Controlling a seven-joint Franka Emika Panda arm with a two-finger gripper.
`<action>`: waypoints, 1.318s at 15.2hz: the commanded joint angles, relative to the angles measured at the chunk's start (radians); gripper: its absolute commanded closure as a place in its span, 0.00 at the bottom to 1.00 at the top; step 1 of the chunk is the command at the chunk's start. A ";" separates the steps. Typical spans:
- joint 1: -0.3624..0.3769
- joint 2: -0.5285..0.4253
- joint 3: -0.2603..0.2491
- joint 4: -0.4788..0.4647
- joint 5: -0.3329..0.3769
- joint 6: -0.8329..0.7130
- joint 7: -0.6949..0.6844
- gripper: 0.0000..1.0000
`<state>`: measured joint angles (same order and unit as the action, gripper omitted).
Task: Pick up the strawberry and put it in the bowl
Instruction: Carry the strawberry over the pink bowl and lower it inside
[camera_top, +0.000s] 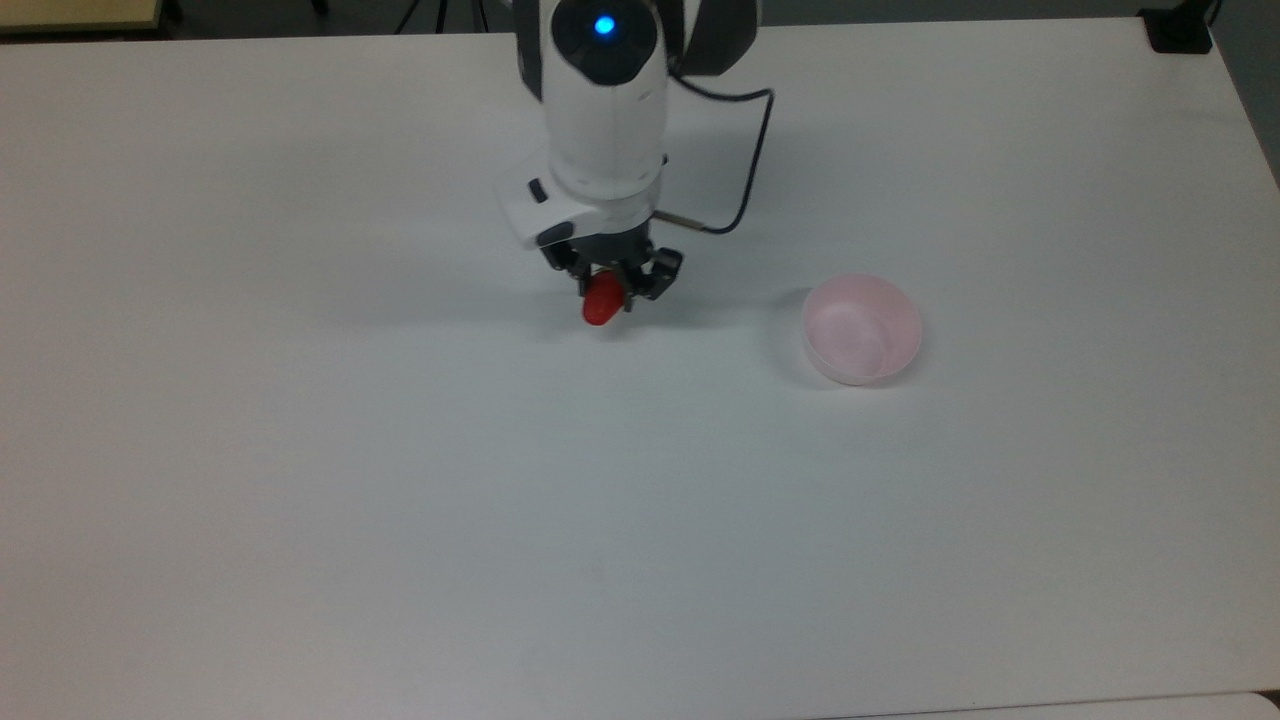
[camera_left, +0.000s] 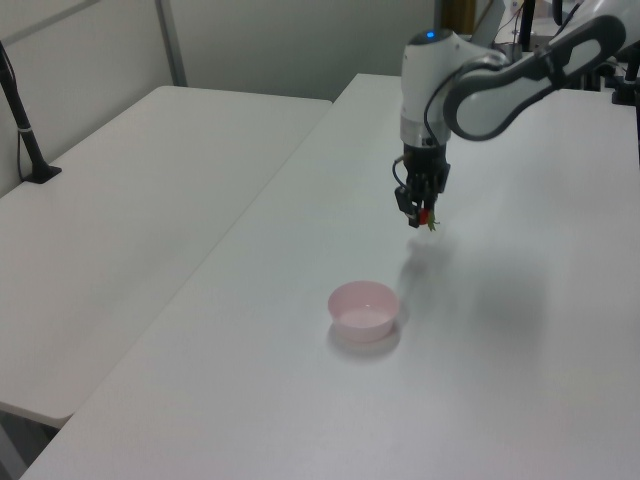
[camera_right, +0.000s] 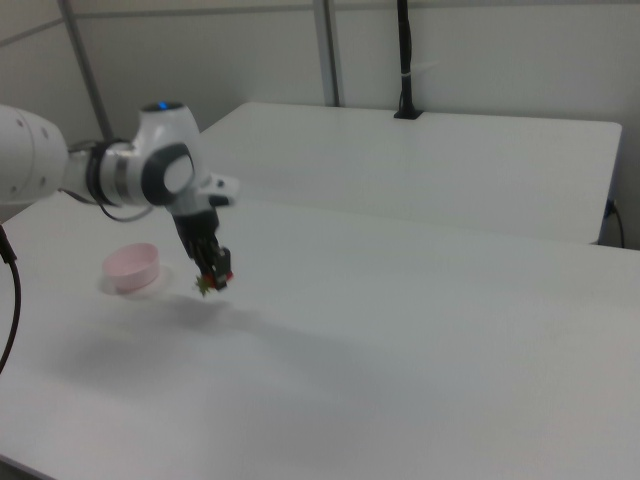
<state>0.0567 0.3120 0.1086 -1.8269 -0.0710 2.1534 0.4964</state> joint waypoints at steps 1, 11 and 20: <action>0.092 -0.016 0.017 0.083 -0.010 -0.060 -0.024 0.89; 0.299 0.097 0.017 0.163 -0.013 0.068 -0.022 0.87; 0.307 0.165 0.019 0.163 -0.010 0.171 -0.015 0.72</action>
<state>0.3544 0.4562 0.1344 -1.6842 -0.0721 2.3011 0.4914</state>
